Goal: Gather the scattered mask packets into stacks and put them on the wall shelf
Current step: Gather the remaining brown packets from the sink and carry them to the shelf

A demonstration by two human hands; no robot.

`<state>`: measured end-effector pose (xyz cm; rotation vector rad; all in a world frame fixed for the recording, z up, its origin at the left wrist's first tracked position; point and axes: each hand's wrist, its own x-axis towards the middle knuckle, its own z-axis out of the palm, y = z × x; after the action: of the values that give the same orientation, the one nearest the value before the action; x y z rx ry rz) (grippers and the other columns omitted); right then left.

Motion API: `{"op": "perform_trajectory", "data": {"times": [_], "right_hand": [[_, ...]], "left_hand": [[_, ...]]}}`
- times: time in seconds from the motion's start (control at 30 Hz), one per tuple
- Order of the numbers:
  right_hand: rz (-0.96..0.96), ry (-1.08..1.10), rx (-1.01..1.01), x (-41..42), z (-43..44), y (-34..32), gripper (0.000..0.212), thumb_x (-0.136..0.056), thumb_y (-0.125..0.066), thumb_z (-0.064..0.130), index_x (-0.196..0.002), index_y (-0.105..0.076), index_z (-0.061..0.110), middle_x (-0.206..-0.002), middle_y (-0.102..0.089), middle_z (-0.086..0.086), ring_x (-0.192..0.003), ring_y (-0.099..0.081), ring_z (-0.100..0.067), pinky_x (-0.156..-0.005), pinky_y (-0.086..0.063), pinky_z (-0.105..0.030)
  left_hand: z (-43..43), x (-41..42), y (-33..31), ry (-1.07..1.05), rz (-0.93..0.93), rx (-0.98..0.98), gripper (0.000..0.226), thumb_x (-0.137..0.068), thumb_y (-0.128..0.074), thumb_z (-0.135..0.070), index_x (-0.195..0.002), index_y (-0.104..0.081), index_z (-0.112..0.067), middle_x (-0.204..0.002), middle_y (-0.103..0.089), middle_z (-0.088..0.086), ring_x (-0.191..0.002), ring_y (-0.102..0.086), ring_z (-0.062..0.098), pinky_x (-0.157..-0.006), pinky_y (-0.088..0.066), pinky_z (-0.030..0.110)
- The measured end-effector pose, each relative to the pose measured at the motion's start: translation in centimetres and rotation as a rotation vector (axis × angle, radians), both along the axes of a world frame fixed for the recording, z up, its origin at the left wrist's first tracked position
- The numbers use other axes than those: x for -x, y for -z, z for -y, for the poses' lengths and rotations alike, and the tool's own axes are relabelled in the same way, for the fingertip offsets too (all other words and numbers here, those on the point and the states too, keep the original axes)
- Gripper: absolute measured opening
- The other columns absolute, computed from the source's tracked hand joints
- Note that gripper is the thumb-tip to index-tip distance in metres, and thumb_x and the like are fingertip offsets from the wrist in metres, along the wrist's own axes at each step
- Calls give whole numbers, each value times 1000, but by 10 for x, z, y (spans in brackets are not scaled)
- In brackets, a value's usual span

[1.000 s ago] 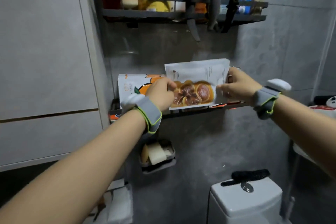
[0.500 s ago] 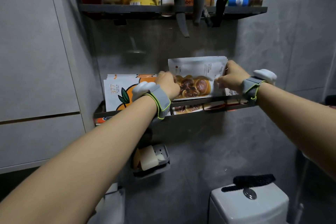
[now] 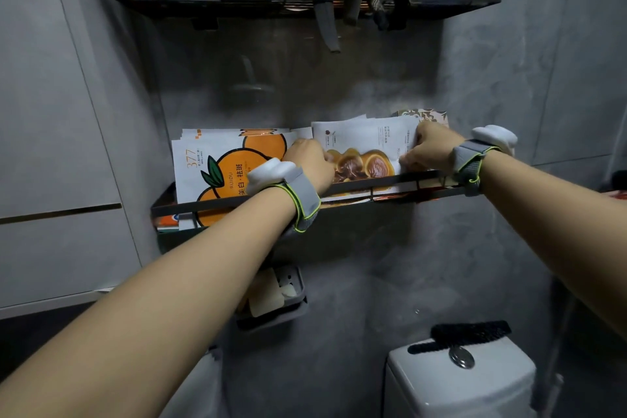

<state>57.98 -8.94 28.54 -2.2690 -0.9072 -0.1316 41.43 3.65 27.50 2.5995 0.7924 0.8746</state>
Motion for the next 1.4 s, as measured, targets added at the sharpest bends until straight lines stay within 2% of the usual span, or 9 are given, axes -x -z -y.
{"op": "perform_trajectory", "data": {"times": [0.1, 0.23, 0.4, 0.57, 0.73, 0.87, 1.07, 1.23, 1.4], "right_hand": [[60, 20, 15, -4, -1, 5, 15, -76, -70, 12, -88, -61, 11, -100, -68, -12, -90, -62, -27, -74, -49, -32], [134, 23, 13, -8, -6, 12, 25, -78, -66, 13, -102, -61, 10, -107, -68, -12, -97, -62, -31, -85, -53, -39], [141, 47, 3, -6, -7, 14, 29, -79, -63, 15, -107, -61, 11, -109, -67, -12, -97, -62, -31, -85, -53, -40], [141, 45, -98, 1, -7, 20, 42, -83, -59, 10, -124, -49, 8, -120, -62, -16, -106, -59, -33, -84, -47, -37], [265, 53, -167, 10, -5, 21, 54, -82, -61, 11, -131, -39, 9, -121, -58, -17, -108, -57, -35, -86, -46, -41], [175, 58, -137, 12, -7, 13, 58, -75, -64, 13, -127, -39, 12, -114, -60, -16, -102, -57, -36, -85, -50, -41], [42, 71, -154, 6, -11, 7, 48, -76, -60, 13, -121, -46, 10, -117, -62, -14, -107, -57, -35, -90, -49, -39], [26, 19, -152, 2, -11, 8, 35, -78, -58, 10, -113, -56, 9, -113, -66, -14, -100, -62, -32, -89, -53, -45], [157, 89, -94, 1, -12, 9, 19, -78, -59, 15, -96, -58, 11, -99, -68, -14, -90, -63, -32, -79, -55, -39]], "left_hand": [[-1, -4, 3, -38, -9, -49, 27, -92, -45, -9, -103, -68, 0, -122, -60, 15, -109, -58, 30, -82, -45, 33], [-5, -6, 9, -88, -25, -88, 23, -93, -50, -11, -100, -69, -2, -114, -65, 13, -104, -60, 30, -76, -45, 32], [-6, -8, 9, -98, -68, -161, 22, -94, -49, -13, -100, -67, -2, -111, -64, 14, -99, -60, 29, -70, -40, 30], [-1, -8, 11, -127, -17, -204, 25, -92, -50, -11, -116, -49, -2, -115, -57, 17, -97, -59, 33, -66, -37, 33], [10, -5, 6, -152, 43, -288, 43, -85, -53, -7, -125, -37, -1, -138, -32, 19, -105, -53, 39, -73, -37, 35], [17, -9, 0, -113, 62, -49, 52, -85, -53, -13, -131, -33, -3, -141, -32, 20, -122, -44, 40, -96, -41, 41], [24, -22, 0, -37, 237, 378, 61, -81, -55, -9, -132, -22, -5, -138, -35, 21, -119, -47, 40, -100, -43, 45], [27, -34, 12, -60, 319, 447, 71, -81, -54, -15, -138, -11, -18, -146, -24, 15, -129, -38, 38, -107, -37, 46], [19, -34, 7, -36, 305, 455, 71, -79, -54, -12, -138, -15, -18, -140, -37, 15, -124, -44, 37, -104, -42, 45]]}}
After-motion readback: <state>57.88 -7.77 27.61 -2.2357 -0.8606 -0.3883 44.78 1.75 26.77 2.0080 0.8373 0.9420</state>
